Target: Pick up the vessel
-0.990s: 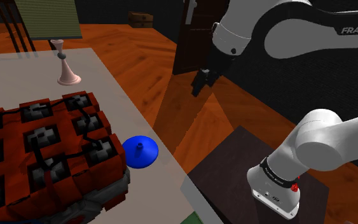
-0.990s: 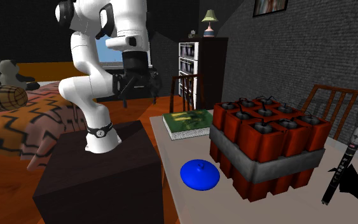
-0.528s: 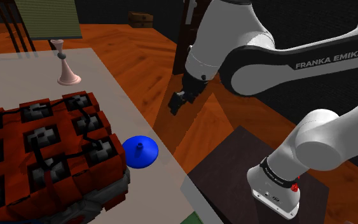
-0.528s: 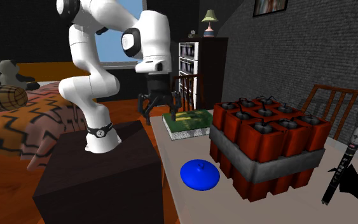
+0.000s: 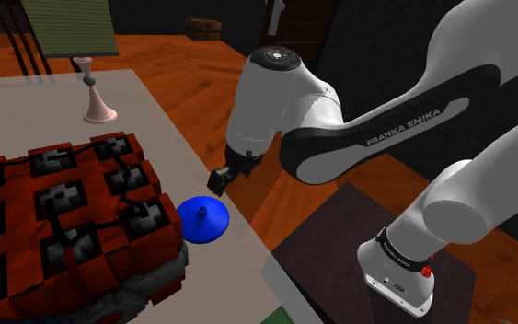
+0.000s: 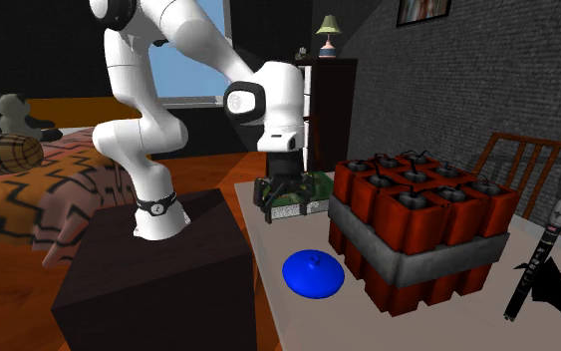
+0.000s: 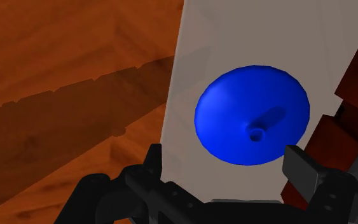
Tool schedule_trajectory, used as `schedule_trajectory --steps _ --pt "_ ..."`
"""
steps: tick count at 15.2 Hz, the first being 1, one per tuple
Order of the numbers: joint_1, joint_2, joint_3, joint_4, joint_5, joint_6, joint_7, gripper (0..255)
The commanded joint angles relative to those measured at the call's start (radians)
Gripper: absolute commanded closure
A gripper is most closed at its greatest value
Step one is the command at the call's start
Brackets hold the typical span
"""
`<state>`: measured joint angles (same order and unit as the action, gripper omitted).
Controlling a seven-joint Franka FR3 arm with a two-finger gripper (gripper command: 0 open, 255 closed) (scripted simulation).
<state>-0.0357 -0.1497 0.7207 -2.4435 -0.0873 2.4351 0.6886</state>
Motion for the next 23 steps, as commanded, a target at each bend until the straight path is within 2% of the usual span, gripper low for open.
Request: schedule_trajectory --steps 1,3,6,13,15,16,23 --pt "-0.025 0.101 0.044 0.033 -0.115 0.034 0.112 0" --pt "-0.025 0.212 0.063 0.08 -0.255 0.044 0.237 0" --pt "0.034 0.367 0.03 0.16 -0.437 0.036 0.396 0" --pt "0.09 0.457 -0.041 0.163 -0.56 0.088 0.491 0" --pt "0.094 0.464 -0.047 0.163 -0.57 0.092 0.499 0" --pt "0.095 0.465 -0.047 0.163 -0.572 0.093 0.5 255" --pt "0.096 0.467 -0.049 0.164 -0.574 0.093 0.501 255"
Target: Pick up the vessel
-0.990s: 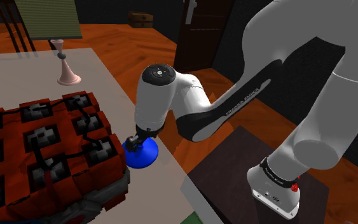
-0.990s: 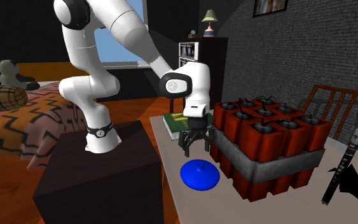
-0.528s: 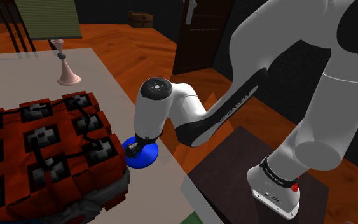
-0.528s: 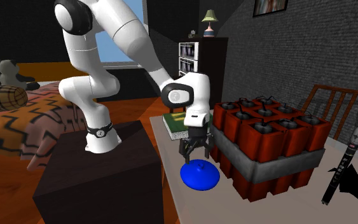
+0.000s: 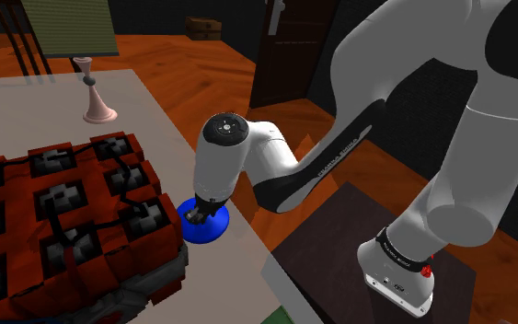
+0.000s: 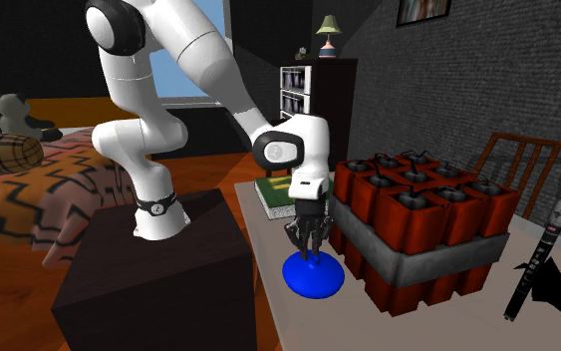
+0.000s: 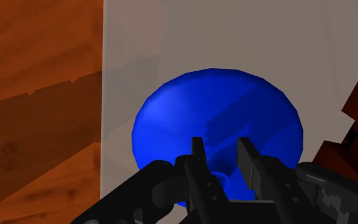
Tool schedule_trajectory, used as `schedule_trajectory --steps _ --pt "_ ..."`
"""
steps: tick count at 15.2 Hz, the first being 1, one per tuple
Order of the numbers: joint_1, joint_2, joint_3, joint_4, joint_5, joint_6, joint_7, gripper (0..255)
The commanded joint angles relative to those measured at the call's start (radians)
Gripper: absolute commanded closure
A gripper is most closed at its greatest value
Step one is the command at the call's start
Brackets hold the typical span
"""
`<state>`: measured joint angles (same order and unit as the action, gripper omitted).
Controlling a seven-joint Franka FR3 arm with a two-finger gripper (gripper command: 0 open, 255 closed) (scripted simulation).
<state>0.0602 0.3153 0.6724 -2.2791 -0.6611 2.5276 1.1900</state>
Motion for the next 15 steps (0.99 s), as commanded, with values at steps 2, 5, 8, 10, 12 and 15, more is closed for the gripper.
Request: schedule_trajectory --steps 2,5,8,10,12,15 --pt "-0.002 -0.001 0.002 -0.001 0.003 0.0 -0.003 255" --pt "-0.024 -0.04 0.03 -0.004 0.057 -0.021 -0.044 255" --pt "-0.044 -0.079 0.057 -0.005 0.111 -0.043 -0.086 255" --pt "-0.057 -0.105 0.073 -0.004 0.148 -0.059 -0.114 255" --pt "-0.068 -0.132 0.088 -0.002 0.184 -0.075 -0.142 255" --pt "-0.082 -0.171 0.106 0.003 0.238 -0.1 -0.184 255"
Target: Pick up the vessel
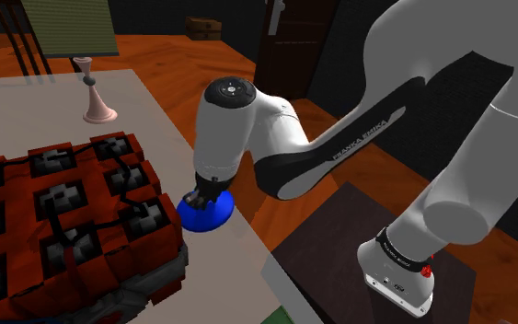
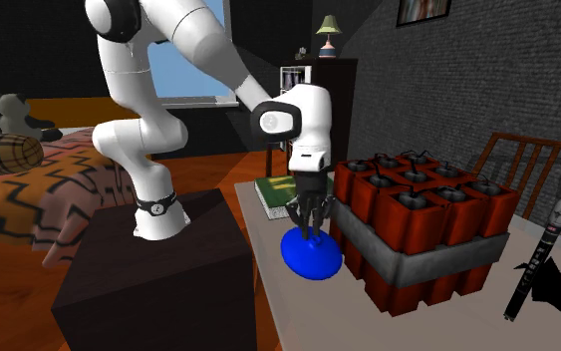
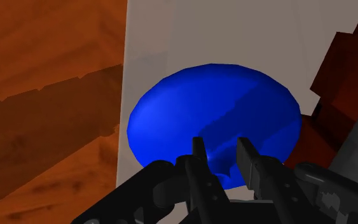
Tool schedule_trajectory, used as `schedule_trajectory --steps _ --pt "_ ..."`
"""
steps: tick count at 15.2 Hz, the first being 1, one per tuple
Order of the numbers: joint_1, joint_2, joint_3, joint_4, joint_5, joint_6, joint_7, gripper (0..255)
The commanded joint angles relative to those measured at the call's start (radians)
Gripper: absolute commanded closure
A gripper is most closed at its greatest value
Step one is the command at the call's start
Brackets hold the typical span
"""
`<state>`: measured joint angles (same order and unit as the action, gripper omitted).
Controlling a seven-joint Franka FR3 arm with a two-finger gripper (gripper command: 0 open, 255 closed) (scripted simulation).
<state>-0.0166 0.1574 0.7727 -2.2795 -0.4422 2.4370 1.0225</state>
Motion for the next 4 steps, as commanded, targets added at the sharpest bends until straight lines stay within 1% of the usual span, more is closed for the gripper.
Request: schedule_trajectory --steps 1,2,4 --pt "-0.01 -0.026 0.011 0.005 0.037 -0.018 -0.03 255" --pt "-0.013 -0.038 0.016 0.008 0.055 -0.027 -0.044 255" --pt "-0.013 -0.04 0.016 0.008 0.057 -0.029 -0.046 255"
